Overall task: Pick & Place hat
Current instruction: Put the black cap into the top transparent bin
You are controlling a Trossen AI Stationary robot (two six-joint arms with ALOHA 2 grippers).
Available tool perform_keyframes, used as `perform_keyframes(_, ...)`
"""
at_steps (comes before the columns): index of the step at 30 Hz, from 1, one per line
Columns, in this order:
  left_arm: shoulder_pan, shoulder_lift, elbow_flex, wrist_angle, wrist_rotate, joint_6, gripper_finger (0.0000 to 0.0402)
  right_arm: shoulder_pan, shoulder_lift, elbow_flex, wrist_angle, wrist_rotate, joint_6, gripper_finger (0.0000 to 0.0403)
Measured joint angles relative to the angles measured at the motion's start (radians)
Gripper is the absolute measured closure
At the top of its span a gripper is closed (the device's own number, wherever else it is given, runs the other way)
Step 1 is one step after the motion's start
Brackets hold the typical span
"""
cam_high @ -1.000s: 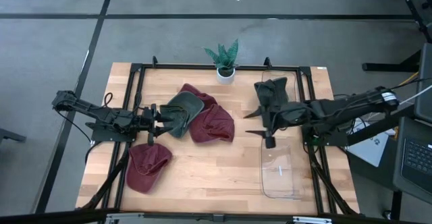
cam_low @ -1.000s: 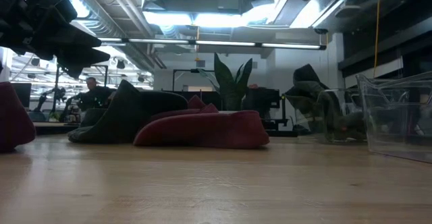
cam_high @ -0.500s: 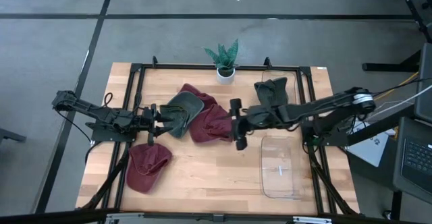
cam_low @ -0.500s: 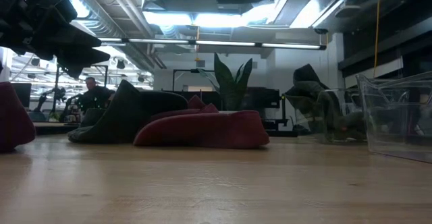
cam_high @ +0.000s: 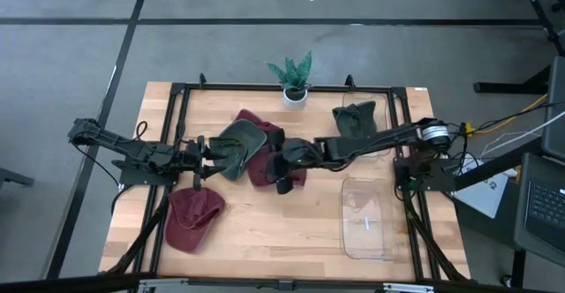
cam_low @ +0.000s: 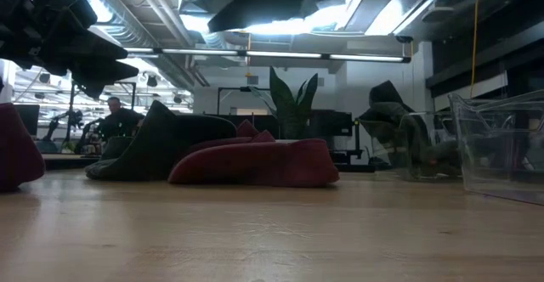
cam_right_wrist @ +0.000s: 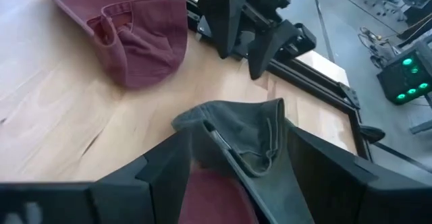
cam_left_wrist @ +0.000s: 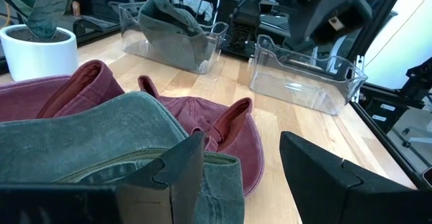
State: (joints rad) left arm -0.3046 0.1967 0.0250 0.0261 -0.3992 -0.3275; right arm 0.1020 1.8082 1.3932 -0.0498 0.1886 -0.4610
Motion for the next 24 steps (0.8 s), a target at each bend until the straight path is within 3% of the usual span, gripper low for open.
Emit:
perform_keyframes(9, 0.000, 0.000, 0.000, 0.000, 0.000, 0.000, 0.0210, -0.012, 0.139, 0.105, -0.053, -0.010, 0.003, 0.0162)
perform_keyframes(14, 0.000, 0.000, 0.000, 0.000, 0.000, 0.000, 0.0212, -0.023, 0.186, 0.122, -0.054, -0.071, -0.008, 0.0162)
perform_keyframes(24, 0.000, 0.000, 0.000, 0.000, 0.000, 0.000, 0.0212, -0.055, 0.225, 0.123, -0.036, -0.080, -0.214, 0.0162)
